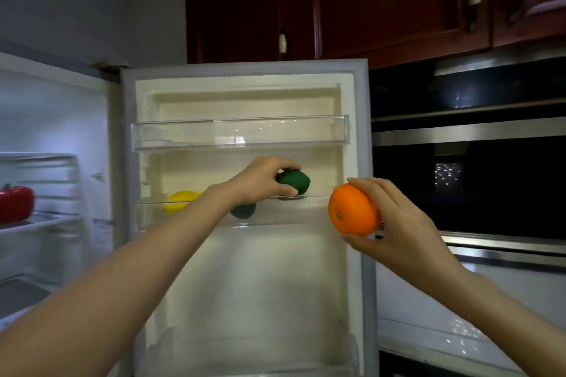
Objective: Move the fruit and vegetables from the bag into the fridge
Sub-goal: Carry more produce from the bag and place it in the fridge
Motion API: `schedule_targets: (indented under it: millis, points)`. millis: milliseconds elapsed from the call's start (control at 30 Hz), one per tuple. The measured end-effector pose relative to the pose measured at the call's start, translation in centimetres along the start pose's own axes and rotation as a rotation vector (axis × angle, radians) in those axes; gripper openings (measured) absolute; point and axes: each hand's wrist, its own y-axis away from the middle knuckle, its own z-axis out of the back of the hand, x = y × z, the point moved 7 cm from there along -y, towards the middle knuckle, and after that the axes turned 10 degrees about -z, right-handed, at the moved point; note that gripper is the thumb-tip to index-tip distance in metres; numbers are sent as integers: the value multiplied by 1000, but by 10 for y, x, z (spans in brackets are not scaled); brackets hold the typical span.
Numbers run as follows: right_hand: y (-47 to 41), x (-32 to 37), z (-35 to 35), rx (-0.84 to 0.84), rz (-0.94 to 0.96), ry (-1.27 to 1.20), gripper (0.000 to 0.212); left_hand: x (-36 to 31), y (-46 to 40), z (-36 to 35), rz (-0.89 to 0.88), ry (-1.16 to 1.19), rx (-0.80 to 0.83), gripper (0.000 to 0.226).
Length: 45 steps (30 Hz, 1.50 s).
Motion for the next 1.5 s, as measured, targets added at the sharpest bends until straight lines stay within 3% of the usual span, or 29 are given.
schedule_targets:
  millis: [367, 467, 667, 900, 1100, 1267, 1500]
  points:
    - [-1, -9, -5, 2, 31, -25, 85, 33, -29, -27, 141, -165, 381, 45]
    - [-1, -10, -9, 5, 56, -36, 85, 38, -30, -29, 182, -210, 423, 46]
    - [0, -14, -10, -1, 91, -71, 83, 14, -17, -19, 181, -154, 224, 44]
    - [-7, 4, -15, 21, 148, -153, 81, -26, 33, 2, 146, -507, -69, 43]
    - [-6, 48, -39, 29, 278, -333, 77, -39, 97, 31, 252, -776, -247, 42]
    - [8, 92, -83, 89, 372, -505, 78, -35, 171, 54, 422, -928, -264, 57]
    - [28, 173, -137, 233, 449, -701, 77, -25, 277, 89, 736, -1047, -217, 53]
